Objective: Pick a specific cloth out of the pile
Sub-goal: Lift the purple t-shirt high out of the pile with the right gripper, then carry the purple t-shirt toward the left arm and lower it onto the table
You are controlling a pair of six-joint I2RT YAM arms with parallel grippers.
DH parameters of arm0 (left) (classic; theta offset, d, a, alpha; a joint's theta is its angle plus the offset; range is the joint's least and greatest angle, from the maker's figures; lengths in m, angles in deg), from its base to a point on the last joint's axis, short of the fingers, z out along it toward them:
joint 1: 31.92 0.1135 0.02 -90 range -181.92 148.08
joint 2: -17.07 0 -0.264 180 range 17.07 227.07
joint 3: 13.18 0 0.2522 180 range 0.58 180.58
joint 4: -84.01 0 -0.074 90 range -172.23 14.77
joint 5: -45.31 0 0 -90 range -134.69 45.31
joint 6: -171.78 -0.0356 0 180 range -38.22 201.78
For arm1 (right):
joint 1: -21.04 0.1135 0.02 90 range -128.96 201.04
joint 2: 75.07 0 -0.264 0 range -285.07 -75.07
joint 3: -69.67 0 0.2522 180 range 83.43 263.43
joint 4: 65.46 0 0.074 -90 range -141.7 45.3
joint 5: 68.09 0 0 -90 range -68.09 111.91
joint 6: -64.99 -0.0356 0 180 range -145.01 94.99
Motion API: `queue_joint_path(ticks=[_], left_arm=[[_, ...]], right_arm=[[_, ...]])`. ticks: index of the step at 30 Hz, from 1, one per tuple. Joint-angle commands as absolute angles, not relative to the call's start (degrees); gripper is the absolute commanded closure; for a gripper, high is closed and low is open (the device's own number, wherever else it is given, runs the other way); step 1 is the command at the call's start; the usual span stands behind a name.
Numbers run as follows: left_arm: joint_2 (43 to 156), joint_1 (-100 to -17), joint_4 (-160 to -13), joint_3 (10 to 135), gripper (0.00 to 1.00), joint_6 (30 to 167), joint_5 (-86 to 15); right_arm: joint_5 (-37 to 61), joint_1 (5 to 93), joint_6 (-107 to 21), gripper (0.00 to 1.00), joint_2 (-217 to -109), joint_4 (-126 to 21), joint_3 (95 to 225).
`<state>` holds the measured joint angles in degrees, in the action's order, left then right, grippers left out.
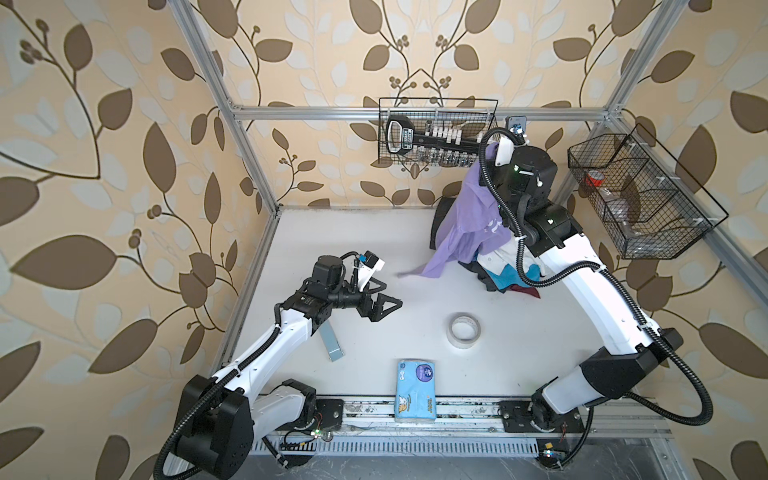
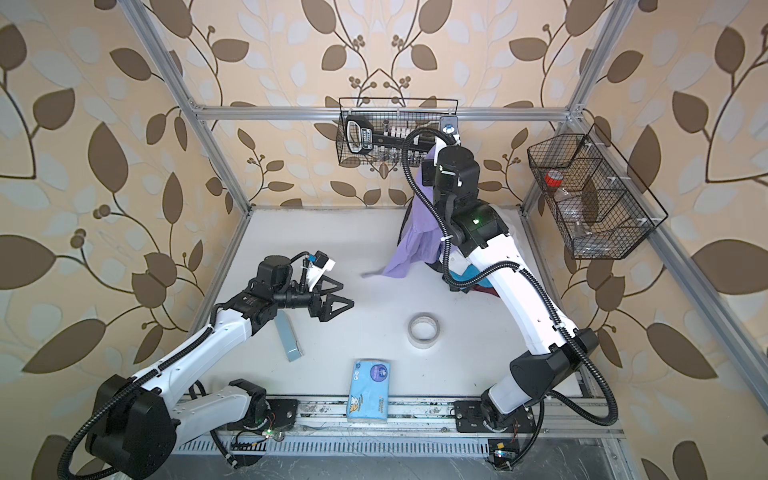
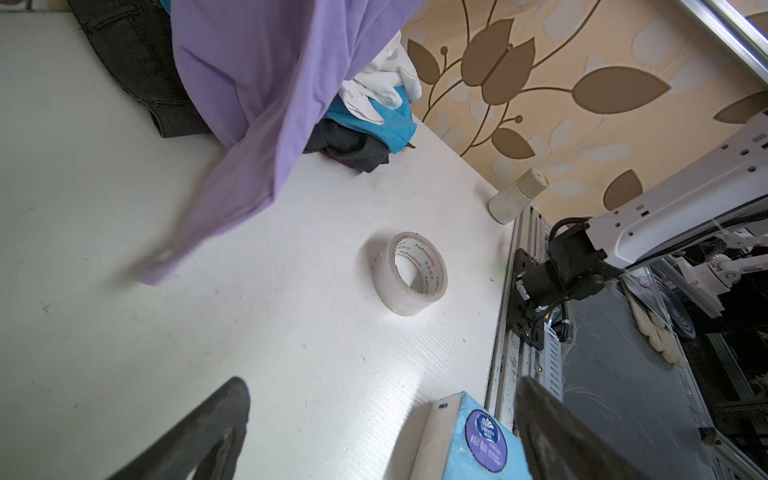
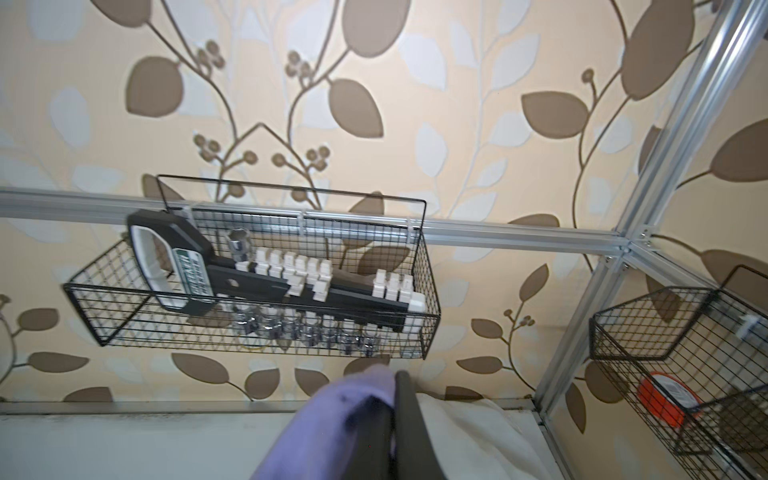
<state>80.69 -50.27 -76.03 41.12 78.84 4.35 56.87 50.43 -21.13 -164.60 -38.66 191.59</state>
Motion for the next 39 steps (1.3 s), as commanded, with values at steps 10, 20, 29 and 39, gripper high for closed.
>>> queue_joint_path(ticks=[10,20,29,39], left_arm=[[77.80,-51.32,-75.73,42.78,0.01,77.28,3.99],[76.23,-52.04,-75.97,42.13,0.01,76.11,4.79],[75.98,-52.48,-75.35,41.89,0.01,74.76,4.88],[75.61,-52.66,-75.29,41.63,0.01,74.12,5.10]], right_arm=[[43.11,59.97,-21.21,1.00,-174.28,-43.31,211.73],[32.96,64.72,-24.48,1.00,-188.26,-50.47,224.77],[32.08,63.83,-25.83,1.00,-194.79,-55.28,218.65],[26.71,62.09,-32.45,1.00,-193.59,-57.20,192.74]])
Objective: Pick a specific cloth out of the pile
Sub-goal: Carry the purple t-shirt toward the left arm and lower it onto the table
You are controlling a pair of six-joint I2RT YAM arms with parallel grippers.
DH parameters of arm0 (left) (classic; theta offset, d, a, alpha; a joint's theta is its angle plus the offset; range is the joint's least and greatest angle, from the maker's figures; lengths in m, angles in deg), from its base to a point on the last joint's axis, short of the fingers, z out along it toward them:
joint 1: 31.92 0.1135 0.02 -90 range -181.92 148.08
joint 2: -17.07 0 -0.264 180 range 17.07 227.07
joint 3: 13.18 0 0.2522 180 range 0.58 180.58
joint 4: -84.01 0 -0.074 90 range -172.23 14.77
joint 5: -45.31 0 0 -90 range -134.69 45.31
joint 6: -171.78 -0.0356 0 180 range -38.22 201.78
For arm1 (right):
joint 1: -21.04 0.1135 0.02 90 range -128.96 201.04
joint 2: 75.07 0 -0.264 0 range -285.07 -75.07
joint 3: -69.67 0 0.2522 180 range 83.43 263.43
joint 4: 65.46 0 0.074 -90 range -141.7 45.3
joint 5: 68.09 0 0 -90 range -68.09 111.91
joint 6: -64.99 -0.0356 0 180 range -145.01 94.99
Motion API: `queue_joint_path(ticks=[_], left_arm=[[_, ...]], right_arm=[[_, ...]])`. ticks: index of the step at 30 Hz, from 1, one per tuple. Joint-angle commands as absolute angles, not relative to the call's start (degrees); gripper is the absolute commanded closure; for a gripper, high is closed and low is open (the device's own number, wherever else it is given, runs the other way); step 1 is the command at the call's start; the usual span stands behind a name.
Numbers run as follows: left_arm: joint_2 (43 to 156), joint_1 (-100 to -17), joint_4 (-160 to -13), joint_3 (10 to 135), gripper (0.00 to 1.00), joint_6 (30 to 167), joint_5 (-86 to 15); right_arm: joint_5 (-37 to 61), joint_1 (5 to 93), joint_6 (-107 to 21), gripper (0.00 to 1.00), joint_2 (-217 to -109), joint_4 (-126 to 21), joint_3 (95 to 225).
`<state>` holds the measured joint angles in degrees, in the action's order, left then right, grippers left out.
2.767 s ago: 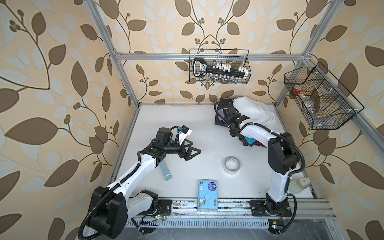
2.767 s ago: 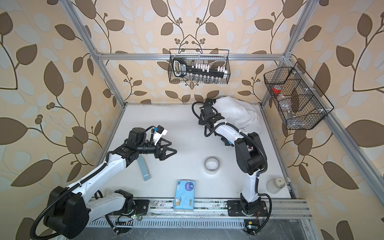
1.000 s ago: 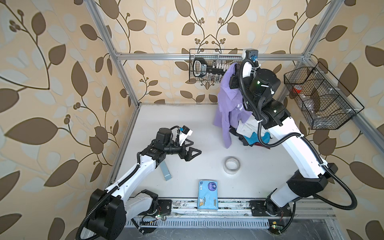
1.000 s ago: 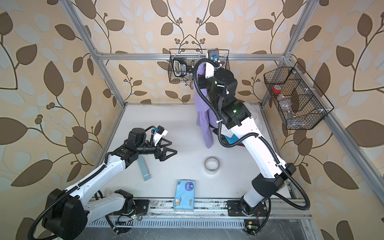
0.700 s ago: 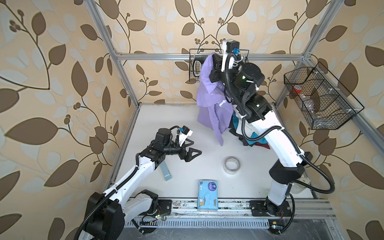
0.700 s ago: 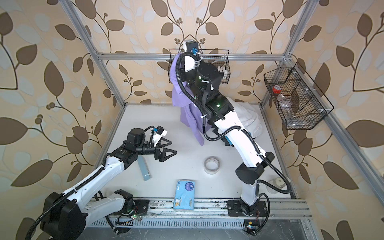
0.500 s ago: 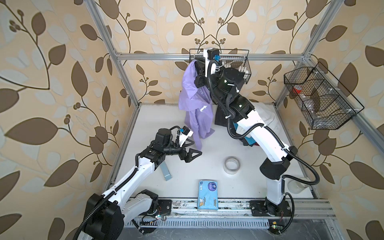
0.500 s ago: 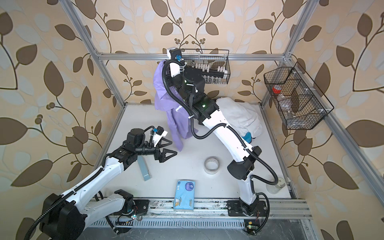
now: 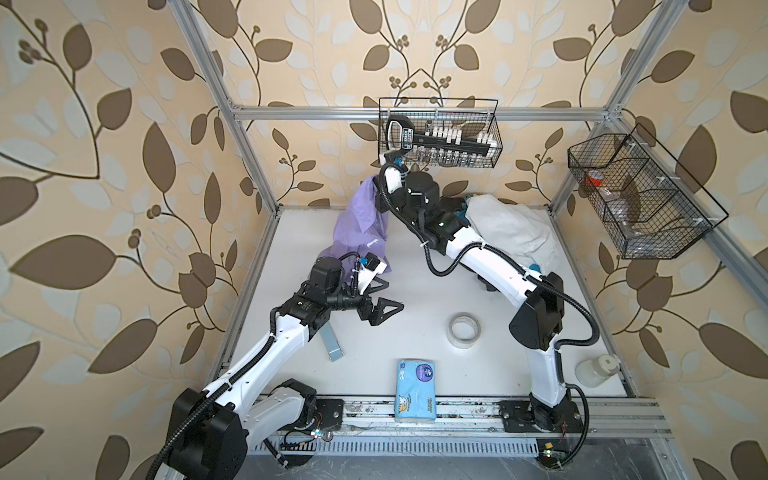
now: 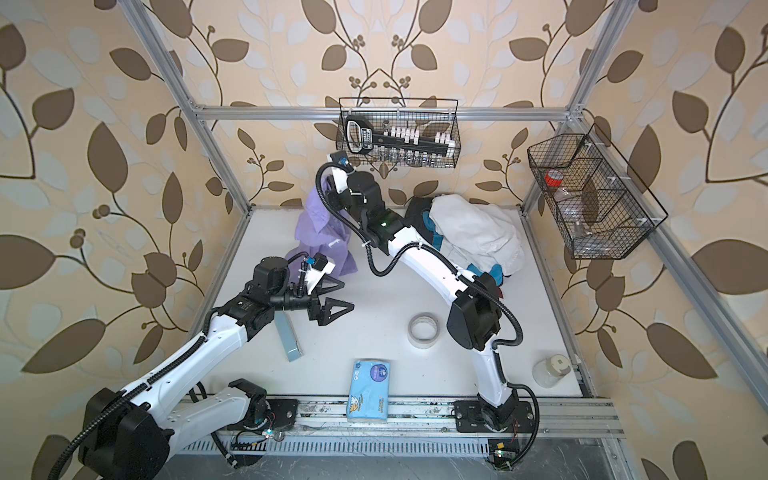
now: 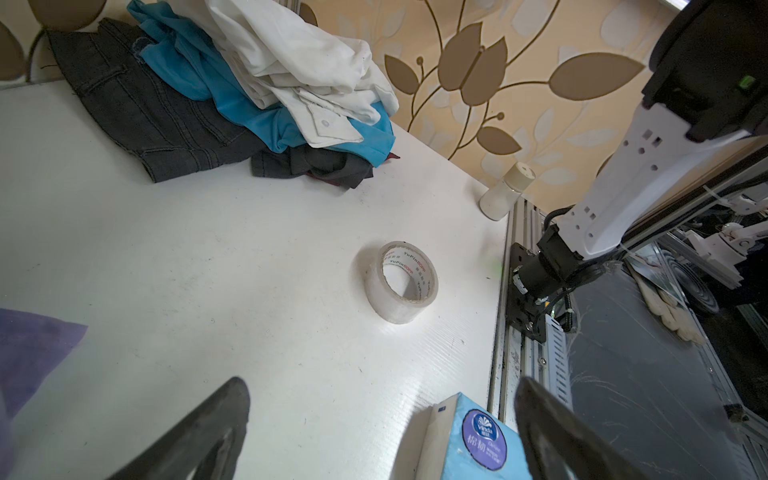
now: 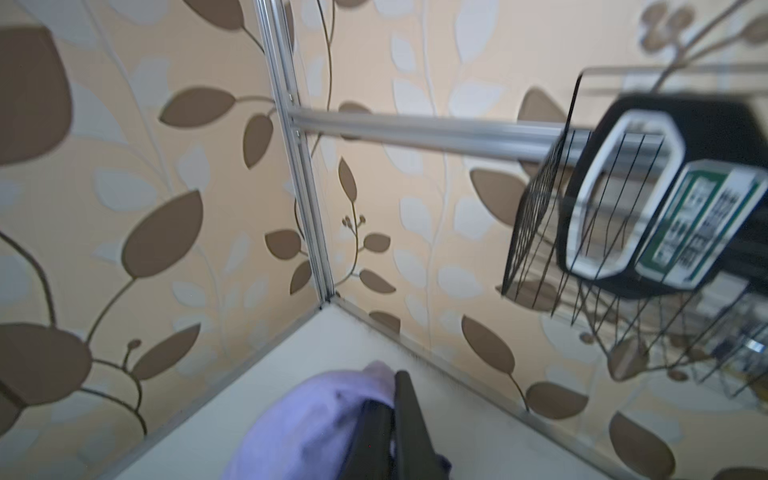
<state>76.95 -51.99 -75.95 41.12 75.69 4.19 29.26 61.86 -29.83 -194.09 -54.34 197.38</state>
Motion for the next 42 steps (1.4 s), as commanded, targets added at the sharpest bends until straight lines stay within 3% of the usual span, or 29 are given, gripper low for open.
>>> queue_joint_path(ticks=[1,8,22,28,36,38,42], left_arm=[[75.53,-52.71,-75.29,41.63,0.01,74.02,5.13],[74.95,-52.75,-75.55,41.28,0.01,73.86,5.49],[73.15,-53.45,-75.64,40.40,0.01,72.74,5.43],[72.97,-53.45,-75.56,40.32,0.01,72.55,5.17],[72.71,-53.97,-74.94,40.66,0.01,72.55,4.44],[72.54,-54.02,-75.01,40.57,0.01,72.39,4.53],[72.36,-54.07,-74.94,40.49,0.01,72.19,4.53]], right_arm=[[26.06,61.96,-33.05,1.00,-193.54,-57.89,190.51],[15.88,60.95,-38.99,1.00,-198.50,-56.47,186.87],[-1.83,60.28,-55.69,1.00,-220.26,-58.16,200.68],[0.31,62.93,-59.55,1.00,-228.14,-56.08,210.77],[7.40,64.63,-69.54,1.00,-233.75,-58.59,214.57],[8.18,64.83,-70.10,0.91,-234.00,-59.46,214.47],[7.70,64.98,-68.56,0.47,-233.03,-60.19,214.06]])
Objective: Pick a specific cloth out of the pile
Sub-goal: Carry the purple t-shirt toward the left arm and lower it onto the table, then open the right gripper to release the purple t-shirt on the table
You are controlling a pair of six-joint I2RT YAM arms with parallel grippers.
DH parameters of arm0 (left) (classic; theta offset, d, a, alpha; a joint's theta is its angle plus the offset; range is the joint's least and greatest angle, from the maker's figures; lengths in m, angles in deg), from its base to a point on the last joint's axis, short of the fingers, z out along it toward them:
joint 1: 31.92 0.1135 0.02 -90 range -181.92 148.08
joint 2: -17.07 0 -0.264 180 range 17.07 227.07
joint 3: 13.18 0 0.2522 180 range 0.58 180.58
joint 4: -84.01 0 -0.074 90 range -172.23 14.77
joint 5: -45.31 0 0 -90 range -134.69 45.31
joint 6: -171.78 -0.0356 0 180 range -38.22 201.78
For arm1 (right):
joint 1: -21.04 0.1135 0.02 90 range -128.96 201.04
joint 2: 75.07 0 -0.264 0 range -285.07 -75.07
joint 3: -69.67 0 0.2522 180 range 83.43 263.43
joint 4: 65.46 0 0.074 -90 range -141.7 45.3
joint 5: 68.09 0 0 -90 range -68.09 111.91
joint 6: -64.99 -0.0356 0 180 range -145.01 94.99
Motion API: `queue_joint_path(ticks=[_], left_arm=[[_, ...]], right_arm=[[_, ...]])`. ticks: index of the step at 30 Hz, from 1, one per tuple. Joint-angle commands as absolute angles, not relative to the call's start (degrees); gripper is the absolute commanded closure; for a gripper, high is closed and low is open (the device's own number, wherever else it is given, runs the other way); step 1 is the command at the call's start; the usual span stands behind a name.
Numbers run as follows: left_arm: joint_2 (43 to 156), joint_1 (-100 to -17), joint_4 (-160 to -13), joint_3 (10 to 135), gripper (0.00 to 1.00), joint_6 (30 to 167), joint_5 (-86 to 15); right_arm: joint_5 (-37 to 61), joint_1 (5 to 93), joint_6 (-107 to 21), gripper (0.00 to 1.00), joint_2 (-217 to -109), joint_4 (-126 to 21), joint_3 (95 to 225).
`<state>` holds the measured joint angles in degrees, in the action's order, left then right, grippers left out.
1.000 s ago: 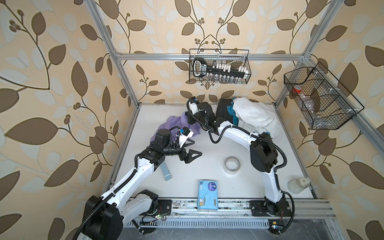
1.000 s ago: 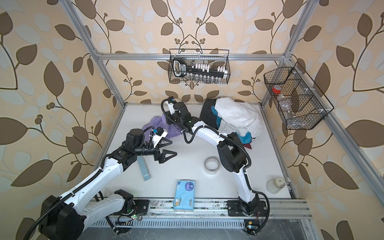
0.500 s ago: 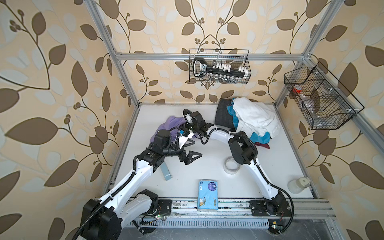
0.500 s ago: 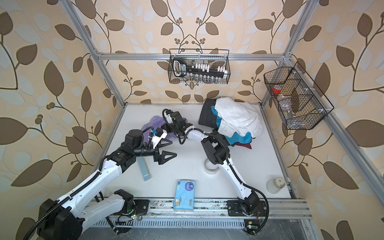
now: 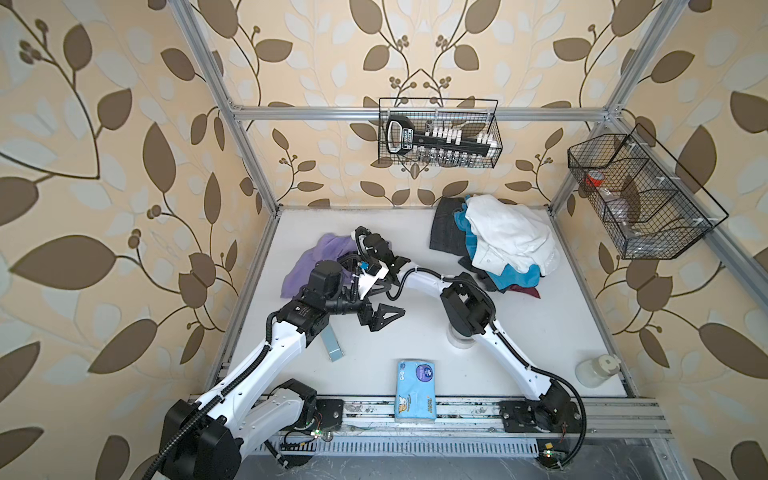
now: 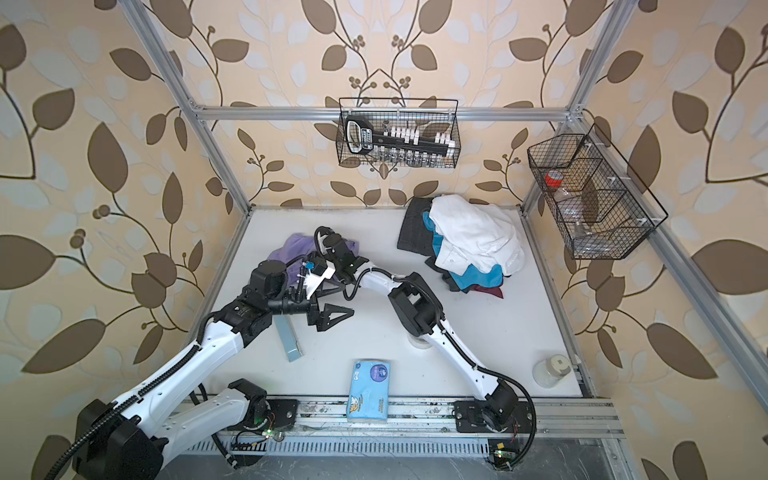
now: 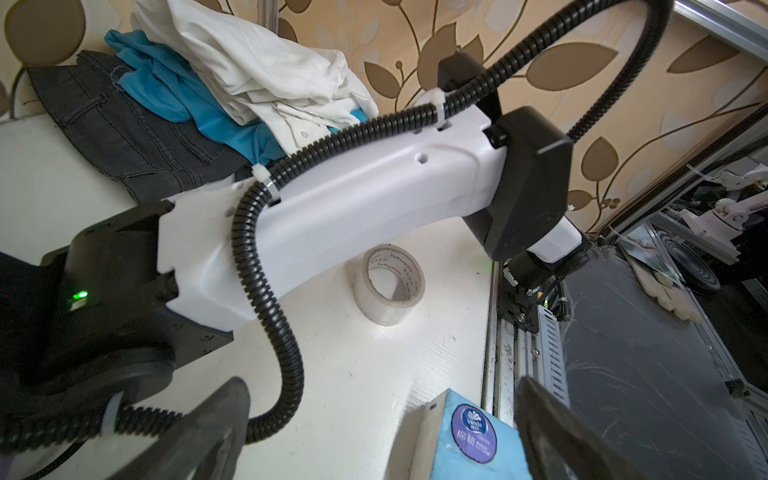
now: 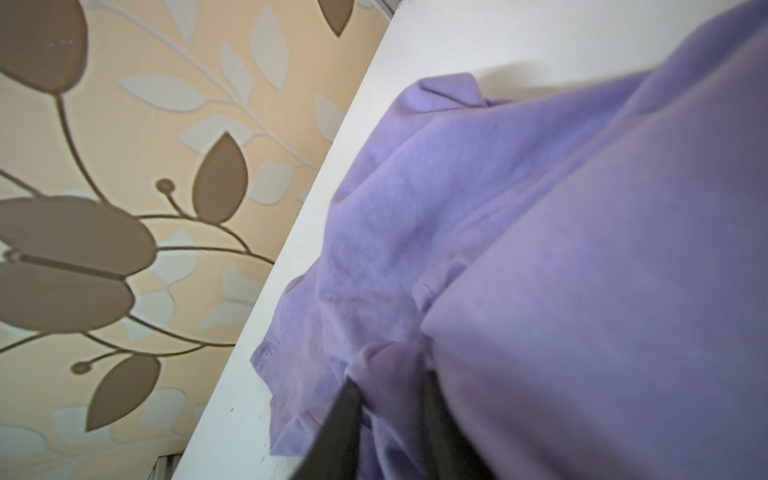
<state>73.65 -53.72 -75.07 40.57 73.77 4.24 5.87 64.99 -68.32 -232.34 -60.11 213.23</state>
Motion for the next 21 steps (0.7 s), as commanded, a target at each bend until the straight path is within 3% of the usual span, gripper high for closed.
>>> queue_joint_path(ticks=[1,4,5,21], left_arm=[[72.34,-54.10,-74.94,40.49,0.01,72.20,4.53],[72.01,-54.17,-74.85,40.40,0.01,72.10,4.53],[71.92,-54.24,-74.85,40.44,0.01,71.98,4.60],[68.38,-55.03,-75.28,39.28,0.01,70.62,6.41]], right_arm=[[7.51,64.97,-67.81,0.38,-232.43,-60.37,213.51],[6.55,64.99,-65.42,0.15,-229.25,-61.21,210.88],[6.41,64.99,-64.67,0.02,-228.12,-61.41,209.83],[2.59,60.88,-55.70,0.00,-201.38,-56.29,185.22]])
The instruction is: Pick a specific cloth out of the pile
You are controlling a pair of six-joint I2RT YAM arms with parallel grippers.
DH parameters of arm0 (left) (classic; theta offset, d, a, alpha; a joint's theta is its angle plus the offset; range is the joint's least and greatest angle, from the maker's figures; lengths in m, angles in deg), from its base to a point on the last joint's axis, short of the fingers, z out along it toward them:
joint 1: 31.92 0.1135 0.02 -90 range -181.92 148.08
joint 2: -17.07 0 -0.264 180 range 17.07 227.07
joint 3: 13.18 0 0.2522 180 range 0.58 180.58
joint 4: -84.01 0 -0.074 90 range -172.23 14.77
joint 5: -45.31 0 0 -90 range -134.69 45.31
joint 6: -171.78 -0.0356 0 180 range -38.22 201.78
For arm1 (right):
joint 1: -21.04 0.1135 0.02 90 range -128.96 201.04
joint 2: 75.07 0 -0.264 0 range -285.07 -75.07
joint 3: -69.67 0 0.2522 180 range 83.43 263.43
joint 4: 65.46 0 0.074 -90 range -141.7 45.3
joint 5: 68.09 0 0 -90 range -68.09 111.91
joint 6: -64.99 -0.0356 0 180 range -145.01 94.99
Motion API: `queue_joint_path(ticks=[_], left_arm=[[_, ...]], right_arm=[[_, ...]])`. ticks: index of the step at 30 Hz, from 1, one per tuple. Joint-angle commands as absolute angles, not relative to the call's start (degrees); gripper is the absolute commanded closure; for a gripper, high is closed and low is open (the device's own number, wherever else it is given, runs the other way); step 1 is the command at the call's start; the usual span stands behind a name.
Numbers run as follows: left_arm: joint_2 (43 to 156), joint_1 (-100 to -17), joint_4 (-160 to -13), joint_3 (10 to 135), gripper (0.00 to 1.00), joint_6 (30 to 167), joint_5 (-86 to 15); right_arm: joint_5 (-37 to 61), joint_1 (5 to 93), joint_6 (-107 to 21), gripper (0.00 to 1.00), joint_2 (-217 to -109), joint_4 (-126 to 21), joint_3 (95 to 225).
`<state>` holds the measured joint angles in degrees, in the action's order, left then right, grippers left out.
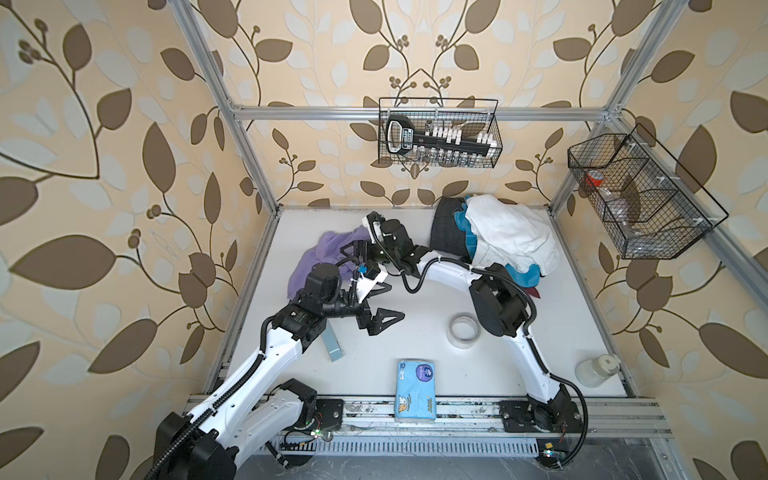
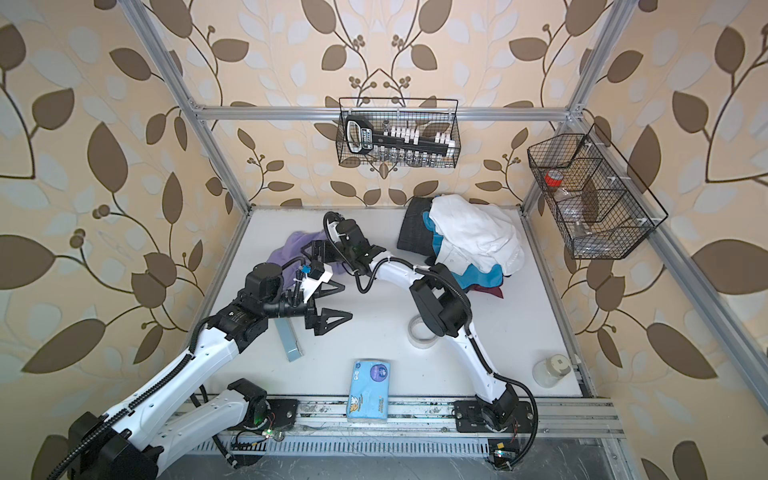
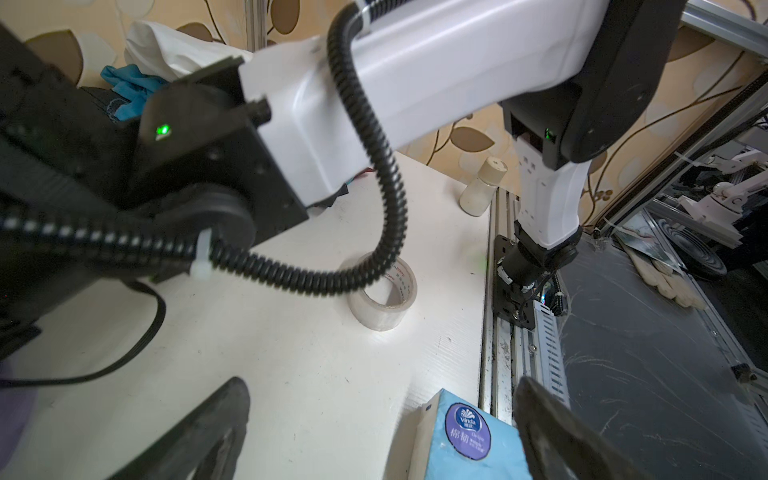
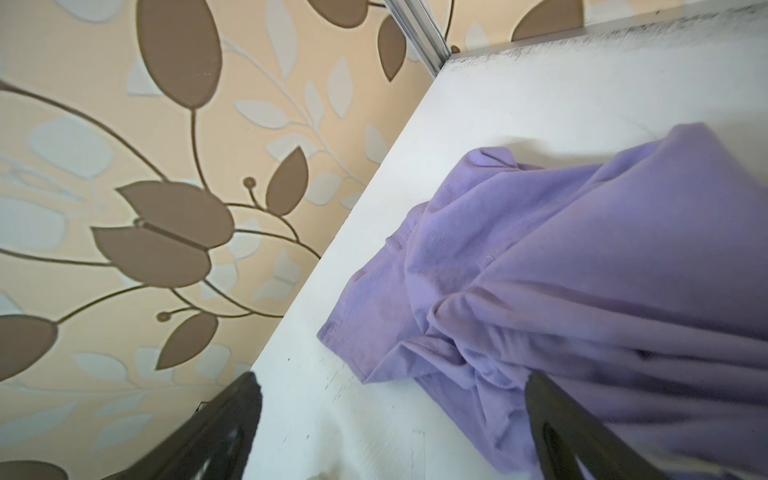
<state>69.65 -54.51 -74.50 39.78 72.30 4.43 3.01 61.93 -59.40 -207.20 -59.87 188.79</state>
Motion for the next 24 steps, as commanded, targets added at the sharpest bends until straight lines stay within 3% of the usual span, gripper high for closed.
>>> queue_joint_path(ticks=[1,9,14,20,24], left_arm=[[68.23,-55.11,-75.35,39.26,0.01,70.56,6.61],[69.42,-55.21,-75.48,38.91,0.01,69.94,4.86],[71.98,-55.21,-75.85,38.38,0.01,69.64,-3.66],[74.16,-55.21,-83.85,34.48,0.01,72.31,-30.50],[77.03,-55.04,-96.72,29.00,0.01,75.61,-60.78]], right_arm=[[3.13,59.85,-54.32,0.00,-198.22,-55.83,181.95],[10.41,50.10,-45.51,0.00,-171.15,-50.55,157.24],[17.09,41.33,-38.74,0.00,-152.73,-50.59,141.61],[24.54,33.42,-28.41,0.00,-135.98,-63.78,121.92],[32.18,30.38,-28.61,0.00,-133.79,-80.07,110.59]])
